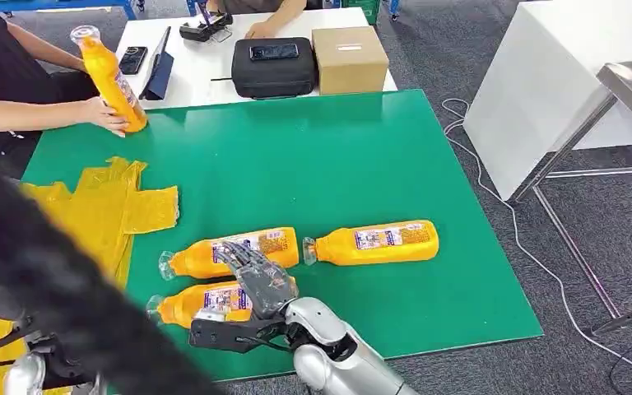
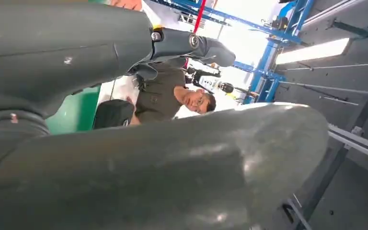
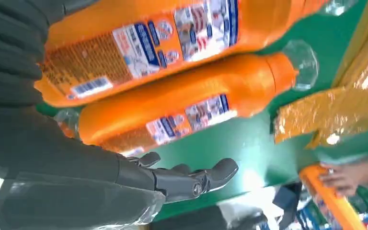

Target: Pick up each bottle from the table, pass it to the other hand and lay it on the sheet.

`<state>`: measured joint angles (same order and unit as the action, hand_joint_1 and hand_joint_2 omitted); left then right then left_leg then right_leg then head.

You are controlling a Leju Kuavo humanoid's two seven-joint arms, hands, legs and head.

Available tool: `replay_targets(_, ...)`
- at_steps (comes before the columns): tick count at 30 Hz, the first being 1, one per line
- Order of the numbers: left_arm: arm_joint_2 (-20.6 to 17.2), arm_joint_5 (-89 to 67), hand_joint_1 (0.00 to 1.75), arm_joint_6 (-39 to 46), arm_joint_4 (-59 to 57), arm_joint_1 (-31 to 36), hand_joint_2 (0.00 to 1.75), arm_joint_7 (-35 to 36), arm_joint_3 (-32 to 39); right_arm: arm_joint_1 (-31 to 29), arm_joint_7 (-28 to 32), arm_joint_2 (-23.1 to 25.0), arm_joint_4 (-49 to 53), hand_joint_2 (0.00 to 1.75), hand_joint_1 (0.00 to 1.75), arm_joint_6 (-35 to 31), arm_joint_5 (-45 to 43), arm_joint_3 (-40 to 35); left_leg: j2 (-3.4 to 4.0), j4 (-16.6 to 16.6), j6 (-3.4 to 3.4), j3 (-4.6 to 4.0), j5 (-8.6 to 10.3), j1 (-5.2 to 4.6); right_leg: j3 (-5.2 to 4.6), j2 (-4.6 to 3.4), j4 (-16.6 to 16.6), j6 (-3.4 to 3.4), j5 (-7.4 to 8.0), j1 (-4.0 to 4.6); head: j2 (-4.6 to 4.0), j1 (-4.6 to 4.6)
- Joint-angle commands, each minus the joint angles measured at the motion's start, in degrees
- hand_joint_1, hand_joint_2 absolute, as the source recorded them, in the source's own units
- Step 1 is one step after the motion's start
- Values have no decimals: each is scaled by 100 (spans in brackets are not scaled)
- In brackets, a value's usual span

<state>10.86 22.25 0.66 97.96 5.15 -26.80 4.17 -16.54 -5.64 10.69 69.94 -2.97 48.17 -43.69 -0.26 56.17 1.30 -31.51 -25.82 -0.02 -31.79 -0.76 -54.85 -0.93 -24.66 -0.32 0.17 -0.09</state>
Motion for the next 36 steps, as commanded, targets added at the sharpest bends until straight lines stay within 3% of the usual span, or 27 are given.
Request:
replay_targets(1, -17, 18, 0, -27, -505, 241, 0, 63, -104, -233, -345, -59, -969, 175, 0, 142, 162, -238, -8, -11, -7, 20, 0, 4, 24, 15, 12, 0, -2, 4, 0, 0)
replay_targets(24, 1, 184, 0, -74, -520, 181, 0, 109, -166, -162, -991, -5, -1638, 175, 0, 190, 900, 36, -13, -12, -8, 23, 2, 5, 30, 21, 16, 0, -1, 5, 0, 0)
replay_targets(32, -75, 308, 0, -99, -716, 355, 0, 133, -238, -14, -1279, 19, -1745, 175, 0, 823, 1224, 203, -16, -11, -5, 37, 4, 2, 40, 22, 13, 1, -2, 1, 0, 0)
replay_targets(33, -82, 324, 0, -98, -721, 356, 0, 131, -246, -15, -1308, -9, -1792, 175, 47, 890, 1278, 191, -20, -13, -8, 42, 5, 5, 50, 28, 19, 1, -1, 5, 0, 0)
replay_targets(34, -81, 335, 0, -97, -731, 352, 0, 130, -249, 6, -1318, -51, -1838, 175, 161, 916, 1306, 188, -18, -15, -7, 50, 5, 4, 55, 25, 20, 1, 0, 4, 0, -2)
replay_targets(35, -78, 338, 0, -99, -754, 358, 0, 129, -257, 27, -1319, -75, -1868, 175, 175, 940, 1325, 192, -20, -20, -9, 56, 7, 6, 63, 29, 25, 2, 1, 6, 0, 0)
replay_targets(36, -63, 369, 0, -105, -782, 372, 0, 126, -255, 53, -1346, -96, -1887, 175, 175, 967, 1379, 208, -22, -17, -7, 61, 5, 5, 67, 29, 24, 1, 0, 4, 0, -2)
